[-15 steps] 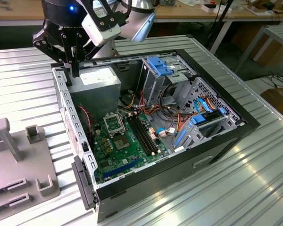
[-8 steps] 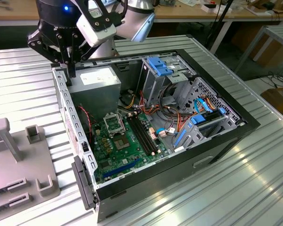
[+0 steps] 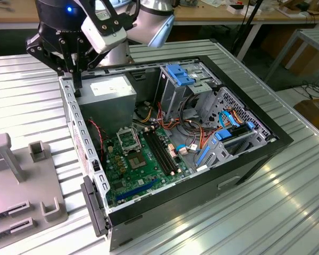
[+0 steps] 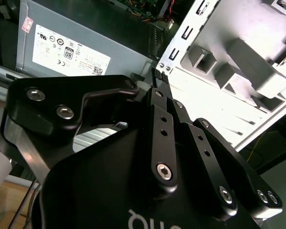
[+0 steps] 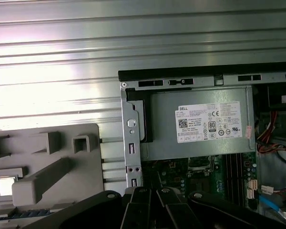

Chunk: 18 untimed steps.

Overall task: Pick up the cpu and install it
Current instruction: 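Reach for the cpu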

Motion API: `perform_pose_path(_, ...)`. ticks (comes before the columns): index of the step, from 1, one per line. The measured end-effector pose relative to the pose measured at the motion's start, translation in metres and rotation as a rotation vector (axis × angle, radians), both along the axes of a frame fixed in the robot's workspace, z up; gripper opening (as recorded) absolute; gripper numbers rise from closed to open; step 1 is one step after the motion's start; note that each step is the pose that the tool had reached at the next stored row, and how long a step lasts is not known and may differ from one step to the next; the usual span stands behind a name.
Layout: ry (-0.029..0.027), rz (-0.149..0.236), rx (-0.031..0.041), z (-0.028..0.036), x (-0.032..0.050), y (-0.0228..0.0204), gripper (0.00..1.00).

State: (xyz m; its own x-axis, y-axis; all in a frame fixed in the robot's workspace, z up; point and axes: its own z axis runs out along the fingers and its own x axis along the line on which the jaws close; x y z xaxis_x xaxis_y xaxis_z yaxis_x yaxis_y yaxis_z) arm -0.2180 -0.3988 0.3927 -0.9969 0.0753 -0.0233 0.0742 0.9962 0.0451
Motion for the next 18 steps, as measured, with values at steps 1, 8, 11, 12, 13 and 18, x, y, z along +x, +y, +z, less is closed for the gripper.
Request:
perform_pose_path(1, 0.0001, 0.0, 0.0001, 0.0, -0.001, 0.0, 0.11)
perform_pose_path(8, 0.0002, 0.0, 0.0, 0.0, -0.0058, 0.0, 0.11)
perform_pose_path(11, 0.0003, 0.0, 0.0, -0.0001, -0.0079, 0.0, 0.11)
perform_pose_path(12, 0.0003, 0.0, 0.0, -0.0001, -0.0086, 0.0, 0.11)
perform_pose_path(13, 0.0003, 0.0, 0.0, -0.0001, -0.0092, 0.0, 0.11)
perform_pose_path(18, 0.0004, 0.0, 0.0, -0.0002, -0.0126, 0.0, 0.11)
